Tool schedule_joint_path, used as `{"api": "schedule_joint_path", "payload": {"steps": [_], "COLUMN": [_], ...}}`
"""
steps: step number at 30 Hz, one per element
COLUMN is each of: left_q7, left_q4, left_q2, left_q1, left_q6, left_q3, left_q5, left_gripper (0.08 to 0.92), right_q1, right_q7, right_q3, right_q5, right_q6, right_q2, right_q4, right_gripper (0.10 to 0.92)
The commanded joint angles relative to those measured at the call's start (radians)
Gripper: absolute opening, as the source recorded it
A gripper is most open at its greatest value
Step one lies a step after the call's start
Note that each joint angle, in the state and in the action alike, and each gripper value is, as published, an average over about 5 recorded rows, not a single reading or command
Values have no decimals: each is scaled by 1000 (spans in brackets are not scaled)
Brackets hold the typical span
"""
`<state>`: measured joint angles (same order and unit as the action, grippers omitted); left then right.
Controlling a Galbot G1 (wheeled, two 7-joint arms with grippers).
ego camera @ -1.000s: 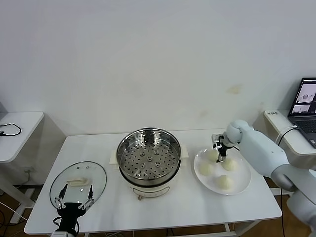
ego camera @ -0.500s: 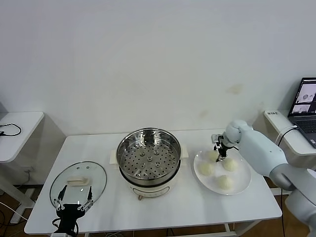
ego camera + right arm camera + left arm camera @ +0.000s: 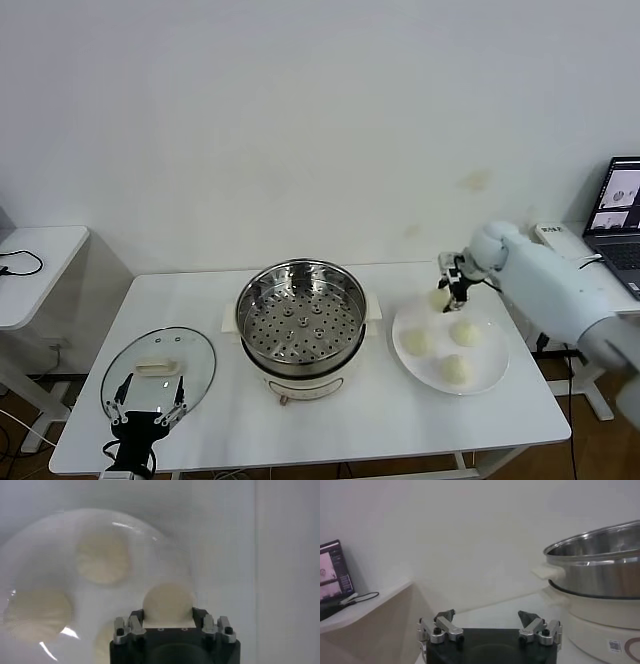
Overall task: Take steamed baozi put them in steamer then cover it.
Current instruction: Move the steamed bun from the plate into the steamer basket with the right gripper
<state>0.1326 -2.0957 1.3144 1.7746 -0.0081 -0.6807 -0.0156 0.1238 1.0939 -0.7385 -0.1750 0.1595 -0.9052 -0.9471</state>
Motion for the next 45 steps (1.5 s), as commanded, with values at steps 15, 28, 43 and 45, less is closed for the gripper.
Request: {"api": "schedule_joint_path", "payload": {"steps": [15,28,43,45], "left_q7": [-3,-10,-10,-10], "left_q4": [-6,-39,-37,-36], "left_q2": [-20,-19,-7,-7], "left_q1": [-5,25,42,43], "left_q6": [3,3,-4,-5], "left_q3": [-20,-63,-90,-92], "left_q5": [-24,-43,-47,-47], "left_gripper": [823,823,823,823], "right_q1": [496,429,326,309], "right_q7": [-38,-110,-205,-216], "right_q3": [-377,-493,-528,-520], "right_q5": [454,375,14,-32], "right_q6": [57,-134,-505,-547], "right_q2": [-151,-385,-496,-506], "right_q4": [-283,-233,-43,-17], "right_gripper": [619,619,624,626]}}
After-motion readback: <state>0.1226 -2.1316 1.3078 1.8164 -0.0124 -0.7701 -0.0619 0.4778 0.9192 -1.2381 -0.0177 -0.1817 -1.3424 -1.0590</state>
